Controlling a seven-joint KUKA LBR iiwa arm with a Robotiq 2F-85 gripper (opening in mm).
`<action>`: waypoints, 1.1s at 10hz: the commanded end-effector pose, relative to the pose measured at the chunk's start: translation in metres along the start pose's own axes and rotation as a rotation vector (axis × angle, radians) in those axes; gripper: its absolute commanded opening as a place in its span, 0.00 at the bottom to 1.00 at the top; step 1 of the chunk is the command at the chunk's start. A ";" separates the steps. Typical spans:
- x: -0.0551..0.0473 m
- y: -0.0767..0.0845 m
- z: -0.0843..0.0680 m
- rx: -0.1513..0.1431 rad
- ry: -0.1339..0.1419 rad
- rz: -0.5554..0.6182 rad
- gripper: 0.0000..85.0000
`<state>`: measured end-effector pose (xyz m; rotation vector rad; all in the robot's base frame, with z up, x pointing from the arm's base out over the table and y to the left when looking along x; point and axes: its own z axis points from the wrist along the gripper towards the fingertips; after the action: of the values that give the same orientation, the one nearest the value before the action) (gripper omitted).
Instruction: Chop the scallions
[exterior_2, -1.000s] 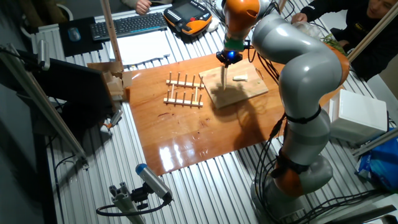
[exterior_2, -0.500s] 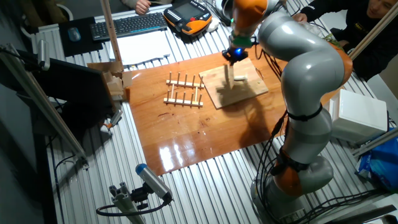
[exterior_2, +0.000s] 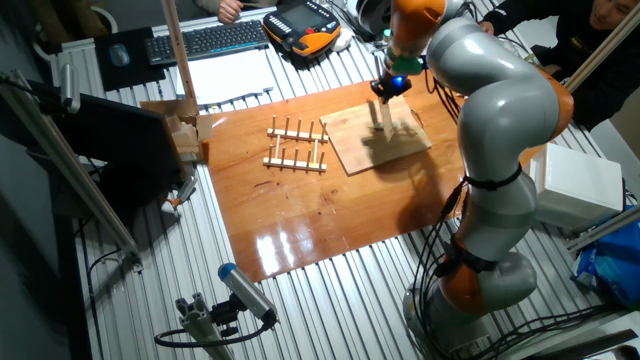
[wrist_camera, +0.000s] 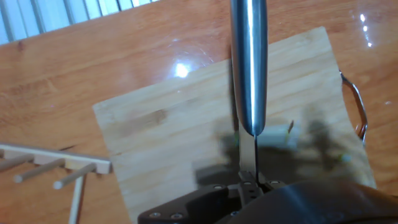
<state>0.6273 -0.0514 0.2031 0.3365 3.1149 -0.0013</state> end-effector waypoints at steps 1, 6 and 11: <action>-0.003 -0.004 0.008 -0.011 -0.007 -0.010 0.00; -0.007 -0.012 0.043 -0.038 -0.032 -0.022 0.00; -0.006 -0.016 0.062 -0.024 -0.023 -0.037 0.00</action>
<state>0.6298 -0.0687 0.1400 0.2740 3.0950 0.0301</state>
